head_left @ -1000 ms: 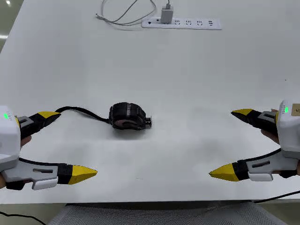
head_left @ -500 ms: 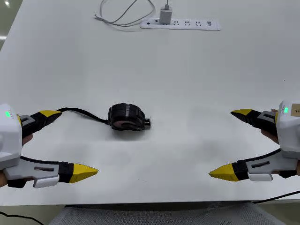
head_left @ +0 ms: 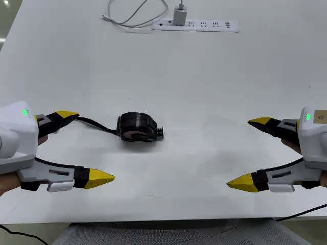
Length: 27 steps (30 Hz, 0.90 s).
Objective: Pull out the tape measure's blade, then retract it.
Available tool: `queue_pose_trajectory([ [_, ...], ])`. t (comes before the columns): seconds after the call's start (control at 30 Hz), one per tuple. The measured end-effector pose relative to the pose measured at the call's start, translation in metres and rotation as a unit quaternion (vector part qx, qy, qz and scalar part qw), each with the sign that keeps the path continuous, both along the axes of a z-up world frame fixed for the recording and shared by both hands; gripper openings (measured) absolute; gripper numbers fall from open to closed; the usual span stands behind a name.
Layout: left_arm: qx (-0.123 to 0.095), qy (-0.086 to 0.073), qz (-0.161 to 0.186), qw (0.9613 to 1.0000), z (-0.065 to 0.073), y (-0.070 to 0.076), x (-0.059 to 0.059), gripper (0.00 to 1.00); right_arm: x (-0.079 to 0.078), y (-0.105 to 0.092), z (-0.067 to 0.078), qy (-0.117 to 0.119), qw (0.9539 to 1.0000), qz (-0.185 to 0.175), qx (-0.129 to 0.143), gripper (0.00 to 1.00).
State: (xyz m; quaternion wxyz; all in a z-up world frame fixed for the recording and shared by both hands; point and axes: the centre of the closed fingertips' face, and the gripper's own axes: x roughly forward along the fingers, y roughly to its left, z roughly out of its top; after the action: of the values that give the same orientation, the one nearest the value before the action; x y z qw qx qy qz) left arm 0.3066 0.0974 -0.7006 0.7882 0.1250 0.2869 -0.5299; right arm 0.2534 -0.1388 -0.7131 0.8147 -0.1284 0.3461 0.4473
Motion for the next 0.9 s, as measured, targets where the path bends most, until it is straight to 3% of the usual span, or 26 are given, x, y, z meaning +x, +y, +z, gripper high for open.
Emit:
queue_pose_trajectory([
  [0.3, 0.002, -0.01, -0.013, 0.9999, -0.001, -0.013, 0.014, 0.93, 0.008, 0.001, -0.001, -0.002, 1.0, 0.005, -0.003, 0.91],
  [0.37, 0.0, -0.004, -0.02, 0.9998, -0.001, -0.016, 0.013, 0.93, 0.009, 0.001, -0.001, -0.002, 1.0, 0.007, -0.003, 0.91],
  [0.9, 0.025, -0.004, -0.066, 0.9975, -0.015, -0.032, 0.022, 0.91, 0.025, 0.01, -0.007, 0.0, 0.9995, 0.032, -0.008, 0.91],
])
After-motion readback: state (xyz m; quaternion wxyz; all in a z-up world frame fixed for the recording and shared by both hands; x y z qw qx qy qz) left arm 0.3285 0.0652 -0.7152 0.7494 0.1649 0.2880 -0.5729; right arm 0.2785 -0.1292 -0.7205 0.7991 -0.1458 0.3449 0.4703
